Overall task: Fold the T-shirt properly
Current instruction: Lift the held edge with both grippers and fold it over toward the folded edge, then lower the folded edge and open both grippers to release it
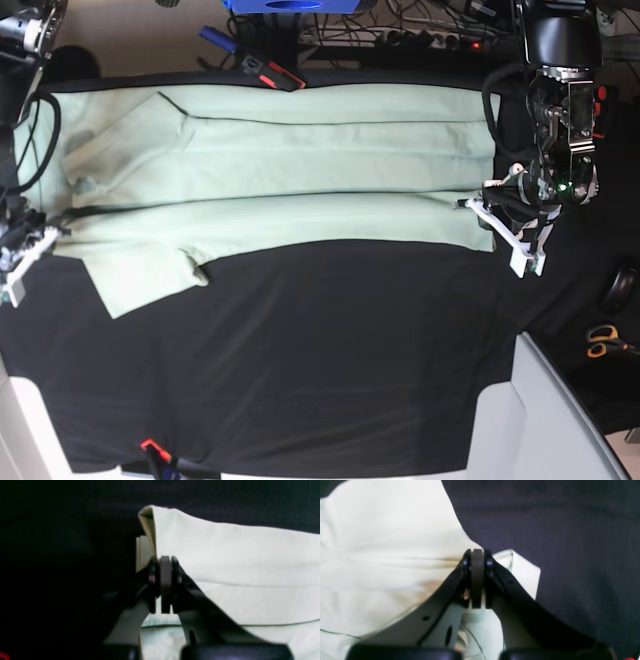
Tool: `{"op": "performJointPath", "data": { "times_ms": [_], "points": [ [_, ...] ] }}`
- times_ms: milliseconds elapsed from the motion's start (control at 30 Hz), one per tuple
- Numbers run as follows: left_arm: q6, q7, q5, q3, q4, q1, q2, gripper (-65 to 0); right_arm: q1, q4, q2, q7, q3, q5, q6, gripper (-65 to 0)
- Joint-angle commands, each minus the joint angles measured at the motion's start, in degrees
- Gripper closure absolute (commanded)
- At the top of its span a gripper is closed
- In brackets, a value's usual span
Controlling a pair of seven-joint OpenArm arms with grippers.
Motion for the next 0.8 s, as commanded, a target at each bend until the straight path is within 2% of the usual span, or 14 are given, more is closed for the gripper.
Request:
{"op": "performJointPath", "data": {
  "times_ms": [0, 300, 667, 767],
  "points": [
    [0.3, -0.8, -0.1, -0.4, 0.8, -0.2, -1.1, 0.0, 0.5, 1.9, 1.1, 0.8, 0.4, 0.3, 0.1, -0.1],
    [0.3, -0.9, 0.0, -0.4, 0.9, 1.0, -1.9, 0.0, -2.5, 7.7, 1.0, -3.6, 0.5, 0.4, -0.2, -0.1],
    [0.3, -1.0, 0.0, -0.4, 0.8, 1.5, -1.9, 0.0, -5.1, 7.6, -1.9, -3.6, 0.5, 0.0, -0.3, -0.1],
    [0.3, -1.0, 0.0, -0.3, 0.8, 1.5, -1.9, 0.0, -6.2, 7.6, -2.1, -3.6, 2.6, 0.0, -0.4, -0.1]
  ]
}}
